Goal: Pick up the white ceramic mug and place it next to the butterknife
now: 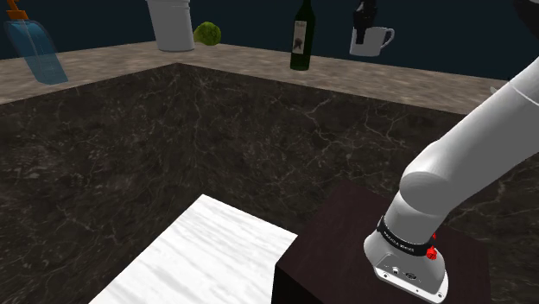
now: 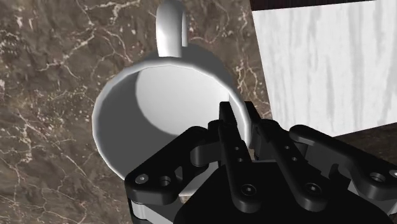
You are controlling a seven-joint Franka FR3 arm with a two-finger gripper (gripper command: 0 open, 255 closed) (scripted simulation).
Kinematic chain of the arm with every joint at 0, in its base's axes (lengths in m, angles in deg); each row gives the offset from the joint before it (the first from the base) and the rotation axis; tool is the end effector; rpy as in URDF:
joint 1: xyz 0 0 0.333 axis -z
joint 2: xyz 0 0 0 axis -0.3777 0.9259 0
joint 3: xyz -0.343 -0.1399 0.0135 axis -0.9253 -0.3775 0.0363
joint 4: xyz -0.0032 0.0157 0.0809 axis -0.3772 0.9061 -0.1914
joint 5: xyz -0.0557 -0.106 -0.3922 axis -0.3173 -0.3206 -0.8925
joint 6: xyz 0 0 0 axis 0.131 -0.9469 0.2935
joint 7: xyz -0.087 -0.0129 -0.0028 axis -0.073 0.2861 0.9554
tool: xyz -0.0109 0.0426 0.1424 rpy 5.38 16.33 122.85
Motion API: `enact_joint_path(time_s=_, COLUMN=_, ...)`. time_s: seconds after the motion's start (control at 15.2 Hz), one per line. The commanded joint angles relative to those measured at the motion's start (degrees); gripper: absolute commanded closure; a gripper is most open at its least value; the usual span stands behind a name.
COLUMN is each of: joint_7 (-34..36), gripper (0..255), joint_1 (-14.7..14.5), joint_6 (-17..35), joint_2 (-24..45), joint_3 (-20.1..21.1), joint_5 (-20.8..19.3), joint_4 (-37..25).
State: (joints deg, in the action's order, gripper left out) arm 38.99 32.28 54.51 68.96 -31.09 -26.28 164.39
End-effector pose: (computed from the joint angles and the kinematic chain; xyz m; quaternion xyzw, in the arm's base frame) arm 0.3367 -0.2720 0.7145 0.9986 -0.0361 -0.0301 0.0251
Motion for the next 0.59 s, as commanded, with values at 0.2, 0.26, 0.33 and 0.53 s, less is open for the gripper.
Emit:
enact_joint_path(time_s=0.2, joint_7=-4.45, gripper=255, joint_1=2.10, joint_6=-1.56, joint_2=-6.54, joint_3=-2.20, joint_5=-3.26, joint_4=3.95)
enact_joint_path(time_s=0.26, joint_7=-5.40, gripper=255, joint_1=2.52, joint_6=-1.94, joint_2=-7.66, joint_3=-2.68, joint_5=-3.92, joint_4=4.46)
enact_joint_path(time_s=0.33, joint_7=-6.38, gripper=255, joint_1=2.94, joint_6=-2.33, joint_2=-8.73, joint_3=-3.19, joint_5=-4.58, joint_4=4.89)
enact_joint_path(time_s=0.53, joint_7=-9.49, gripper=255, joint_1=4.20, joint_6=-3.57, joint_2=-11.66, joint_3=-4.81, joint_5=-6.61, joint_4=5.79)
